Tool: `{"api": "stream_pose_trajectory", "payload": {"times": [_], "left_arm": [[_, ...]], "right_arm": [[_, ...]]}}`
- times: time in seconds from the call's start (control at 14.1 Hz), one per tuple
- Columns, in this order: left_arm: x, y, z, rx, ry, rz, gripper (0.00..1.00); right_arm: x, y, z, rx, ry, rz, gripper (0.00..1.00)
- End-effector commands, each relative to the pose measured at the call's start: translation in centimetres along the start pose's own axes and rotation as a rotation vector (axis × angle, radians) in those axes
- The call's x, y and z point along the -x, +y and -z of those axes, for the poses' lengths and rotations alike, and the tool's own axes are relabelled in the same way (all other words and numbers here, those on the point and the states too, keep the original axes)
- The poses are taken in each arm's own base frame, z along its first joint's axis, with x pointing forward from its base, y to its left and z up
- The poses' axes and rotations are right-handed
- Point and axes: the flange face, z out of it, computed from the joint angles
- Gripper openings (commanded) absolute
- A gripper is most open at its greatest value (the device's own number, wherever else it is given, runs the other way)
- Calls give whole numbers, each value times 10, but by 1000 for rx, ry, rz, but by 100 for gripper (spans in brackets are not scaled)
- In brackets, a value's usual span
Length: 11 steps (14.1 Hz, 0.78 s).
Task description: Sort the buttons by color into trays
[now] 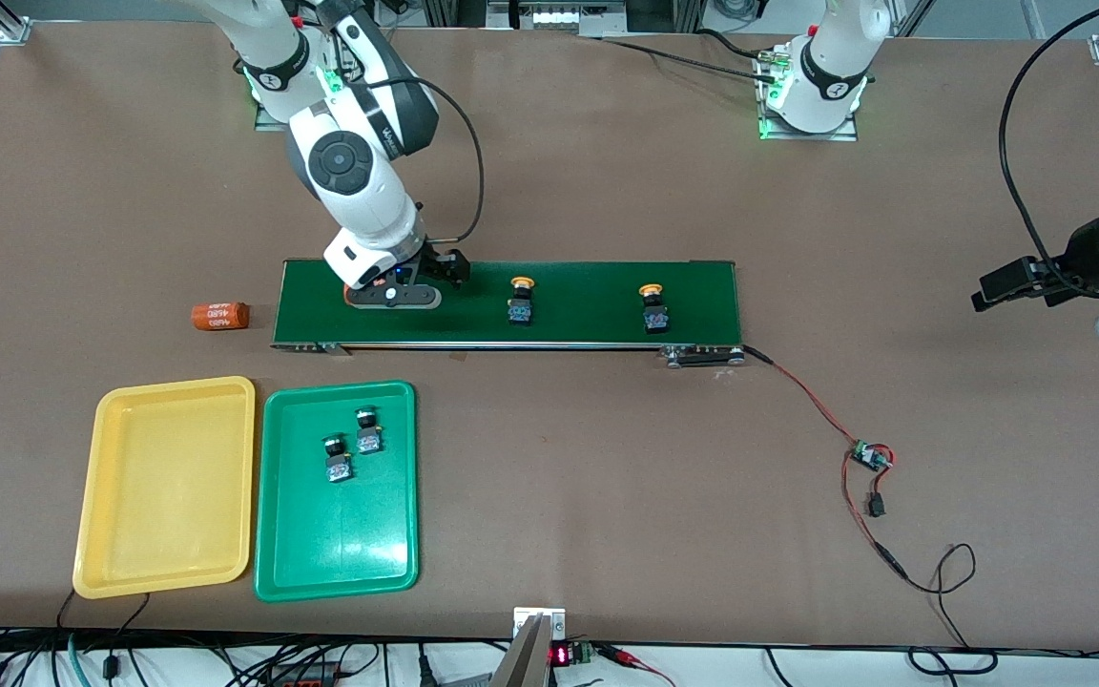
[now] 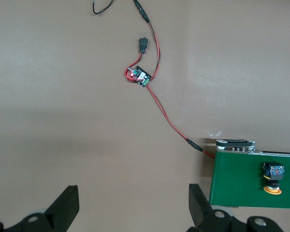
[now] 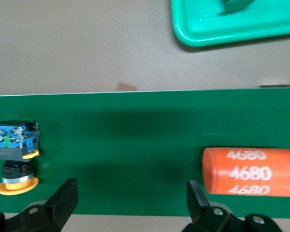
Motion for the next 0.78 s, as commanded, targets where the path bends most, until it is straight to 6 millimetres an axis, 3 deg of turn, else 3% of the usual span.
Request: {"api": "stream_pose_trajectory", "payload": {"times": [0.0, 0.21, 0.49, 0.71], "left_arm": [[-3, -2, 16, -21, 2, -7, 100], [-1, -2, 63, -19, 44, -8, 100], [5, 1, 63, -37, 16, -11, 100], [20, 0, 60, -41, -7, -10, 100]], "right_arm": [[0, -8, 1, -13, 5, -25, 100], [-5, -11, 1, -16, 7, -60, 100], [-2, -25, 4, -26, 16, -112, 100], [-2, -36, 2, -29, 16, -126, 100]]}}
